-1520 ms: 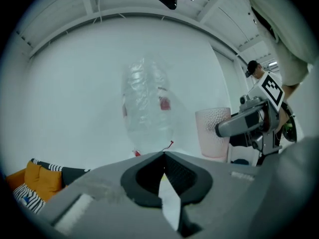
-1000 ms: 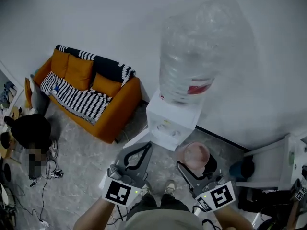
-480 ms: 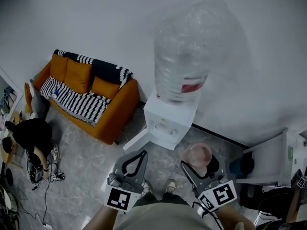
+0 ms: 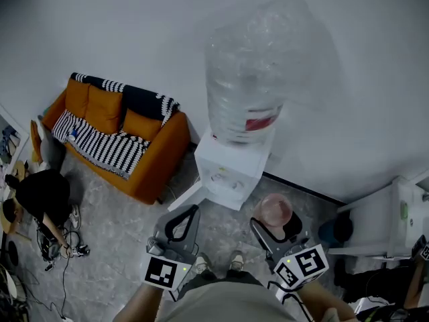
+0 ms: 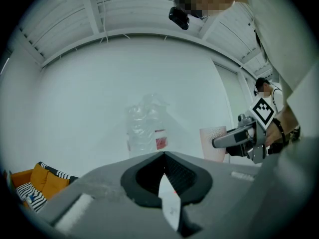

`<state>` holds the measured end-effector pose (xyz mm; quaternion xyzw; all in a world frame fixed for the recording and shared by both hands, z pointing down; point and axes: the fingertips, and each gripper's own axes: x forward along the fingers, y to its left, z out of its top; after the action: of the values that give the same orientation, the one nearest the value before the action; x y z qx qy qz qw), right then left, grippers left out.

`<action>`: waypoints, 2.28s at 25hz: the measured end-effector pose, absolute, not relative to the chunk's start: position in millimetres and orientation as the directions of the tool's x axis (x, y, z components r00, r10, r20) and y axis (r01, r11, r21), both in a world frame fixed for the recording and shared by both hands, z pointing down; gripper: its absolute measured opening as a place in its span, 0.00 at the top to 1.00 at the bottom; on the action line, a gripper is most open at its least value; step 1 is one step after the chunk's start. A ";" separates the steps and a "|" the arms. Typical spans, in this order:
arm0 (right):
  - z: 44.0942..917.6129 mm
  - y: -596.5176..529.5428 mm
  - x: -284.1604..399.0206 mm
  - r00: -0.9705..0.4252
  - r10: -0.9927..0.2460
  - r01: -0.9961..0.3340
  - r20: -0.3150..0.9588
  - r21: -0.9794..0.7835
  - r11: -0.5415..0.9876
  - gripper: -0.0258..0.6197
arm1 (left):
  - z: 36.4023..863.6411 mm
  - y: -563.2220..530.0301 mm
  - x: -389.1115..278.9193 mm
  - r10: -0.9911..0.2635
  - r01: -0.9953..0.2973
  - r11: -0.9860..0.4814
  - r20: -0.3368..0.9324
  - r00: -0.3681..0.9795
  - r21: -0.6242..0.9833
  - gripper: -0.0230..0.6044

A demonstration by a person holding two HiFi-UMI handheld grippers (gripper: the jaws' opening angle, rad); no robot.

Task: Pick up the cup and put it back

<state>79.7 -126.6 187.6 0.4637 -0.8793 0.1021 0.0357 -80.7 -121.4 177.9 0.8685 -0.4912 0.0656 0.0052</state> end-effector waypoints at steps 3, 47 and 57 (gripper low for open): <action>195.0 -149.2 86.4 -0.532 -0.828 -0.846 0.177 -0.140 0.514 0.40 | 179.8 -132.5 -74.2 -0.850 -0.852 -0.521 0.124 0.512 -0.052 0.96; 403.1 -345.8 84.3 -0.478 -0.844 -0.877 0.243 -0.077 0.474 0.39 | 344.0 -295.3 -62.2 -0.757 -0.842 -0.518 0.377 0.534 0.151 0.96; 411.2 -349.0 80.4 -0.471 -0.838 -0.880 0.277 -0.088 0.466 0.37 | 346.4 -284.3 -61.5 -0.746 -0.839 -0.515 0.389 0.540 0.177 0.96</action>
<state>80.4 -349.0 411.2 0.5049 -0.8506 0.1097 0.0978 -61.5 -284.3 346.4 0.8600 -0.4608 0.1328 0.1743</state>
